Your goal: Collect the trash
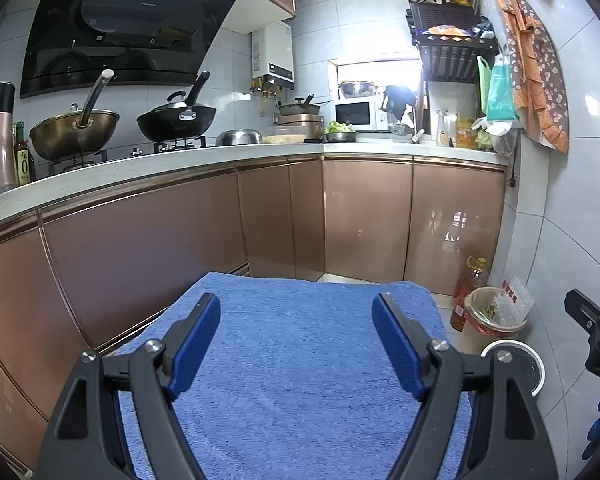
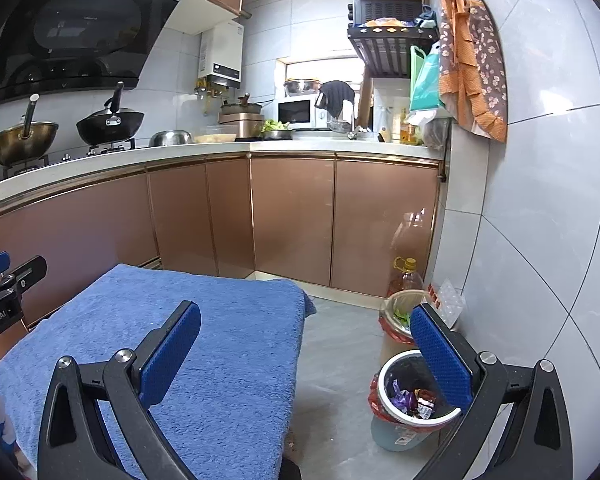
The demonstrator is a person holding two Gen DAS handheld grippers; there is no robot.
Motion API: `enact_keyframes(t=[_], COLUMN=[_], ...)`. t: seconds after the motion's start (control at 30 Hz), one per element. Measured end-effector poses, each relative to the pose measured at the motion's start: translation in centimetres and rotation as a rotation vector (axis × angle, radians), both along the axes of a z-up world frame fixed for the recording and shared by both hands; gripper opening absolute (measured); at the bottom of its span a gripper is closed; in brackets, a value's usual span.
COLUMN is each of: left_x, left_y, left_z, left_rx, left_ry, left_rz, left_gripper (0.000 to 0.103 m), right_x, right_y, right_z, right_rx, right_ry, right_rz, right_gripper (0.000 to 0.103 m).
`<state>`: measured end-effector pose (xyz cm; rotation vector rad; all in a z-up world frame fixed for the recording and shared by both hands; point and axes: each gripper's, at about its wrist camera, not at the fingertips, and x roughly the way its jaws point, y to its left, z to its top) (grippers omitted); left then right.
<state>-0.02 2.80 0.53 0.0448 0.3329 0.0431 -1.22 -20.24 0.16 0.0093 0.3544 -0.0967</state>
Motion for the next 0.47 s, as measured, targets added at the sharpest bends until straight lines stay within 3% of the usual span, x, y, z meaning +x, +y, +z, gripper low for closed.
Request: enact_keyframes(t=[0.47], left_x=[0.6], left_y=[-1.5], left_z=[0.3], left_rx=[-0.001], left_ry=[0.011], left_rz=[-0.059], left_gripper=[0.077], right_x=[-0.7], right_y=[-0.8], right_z=[-0.4], right_rx=[0.013], right_ry=[-0.012], right_rz=[-0.06], right_gripper=[0.103])
